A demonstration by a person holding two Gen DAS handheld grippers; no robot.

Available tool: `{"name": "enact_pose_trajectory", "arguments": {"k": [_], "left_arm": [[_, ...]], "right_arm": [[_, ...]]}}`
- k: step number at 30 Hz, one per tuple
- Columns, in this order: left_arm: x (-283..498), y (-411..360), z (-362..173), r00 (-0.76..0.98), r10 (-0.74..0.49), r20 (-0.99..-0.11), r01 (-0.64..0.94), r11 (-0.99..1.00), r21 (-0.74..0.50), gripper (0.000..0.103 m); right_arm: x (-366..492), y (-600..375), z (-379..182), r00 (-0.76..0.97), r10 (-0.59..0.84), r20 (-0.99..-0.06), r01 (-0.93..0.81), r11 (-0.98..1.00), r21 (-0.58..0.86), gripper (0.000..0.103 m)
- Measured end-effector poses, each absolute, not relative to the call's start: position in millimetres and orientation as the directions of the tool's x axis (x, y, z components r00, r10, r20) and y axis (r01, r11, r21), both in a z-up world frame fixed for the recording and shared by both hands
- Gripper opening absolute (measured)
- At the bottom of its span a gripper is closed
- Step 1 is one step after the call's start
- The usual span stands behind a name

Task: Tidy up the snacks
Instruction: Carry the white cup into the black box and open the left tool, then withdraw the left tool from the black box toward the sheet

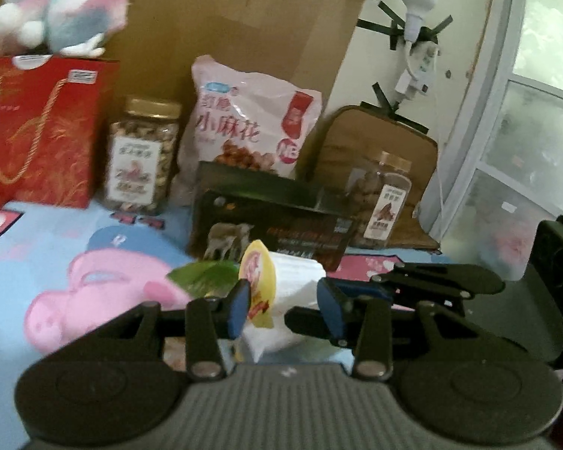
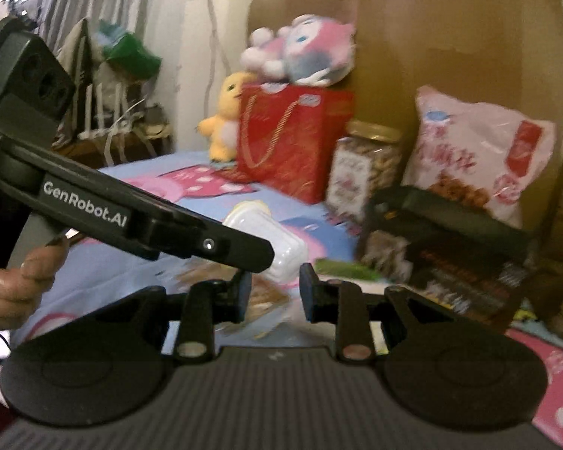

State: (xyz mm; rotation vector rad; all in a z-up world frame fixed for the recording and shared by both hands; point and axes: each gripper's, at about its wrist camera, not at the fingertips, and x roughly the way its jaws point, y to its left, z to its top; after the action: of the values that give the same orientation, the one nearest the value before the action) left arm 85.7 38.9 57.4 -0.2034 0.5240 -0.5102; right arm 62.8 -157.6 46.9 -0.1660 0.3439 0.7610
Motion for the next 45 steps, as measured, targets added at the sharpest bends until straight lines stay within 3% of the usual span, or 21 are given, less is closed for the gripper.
{"name": "enact_pose_trajectory", "arguments": {"k": [21, 34, 36, 37, 39, 40, 45], "left_arm": [[206, -32, 84, 0.724, -0.549, -0.416, 0.471, 0.836, -0.284, 0.04], [266, -65, 62, 0.689, -0.547, -0.475, 0.457, 0.837, -0.301, 0.037], [269, -69, 58, 0.697, -0.537, -0.476, 0.45, 0.844, -0.293, 0.041], [269, -71, 58, 0.703, -0.526, -0.478, 0.443, 0.85, -0.285, 0.048], [269, -73, 56, 0.715, -0.51, -0.479, 0.428, 0.86, -0.277, 0.057], [267, -72, 56, 0.716, -0.511, -0.475, 0.429, 0.86, -0.277, 0.058], [248, -62, 66, 0.731, -0.524, -0.437, 0.439, 0.852, -0.286, 0.058]], "right_arm": [[145, -206, 58, 0.839, 0.468, -0.276, -0.501, 0.864, -0.058, 0.031], [201, -222, 41, 0.866, 0.386, -0.318, -0.408, 0.913, -0.002, 0.031], [206, -224, 37, 0.867, 0.369, -0.334, -0.388, 0.922, 0.011, 0.032], [206, -225, 35, 0.872, 0.359, -0.334, -0.375, 0.927, 0.017, 0.035], [207, -228, 34, 0.888, 0.327, -0.323, -0.338, 0.941, 0.022, 0.05], [207, -229, 33, 0.895, 0.315, -0.317, -0.326, 0.945, 0.021, 0.056], [203, -236, 33, 0.902, 0.313, -0.299, -0.315, 0.948, 0.042, 0.056]]}}
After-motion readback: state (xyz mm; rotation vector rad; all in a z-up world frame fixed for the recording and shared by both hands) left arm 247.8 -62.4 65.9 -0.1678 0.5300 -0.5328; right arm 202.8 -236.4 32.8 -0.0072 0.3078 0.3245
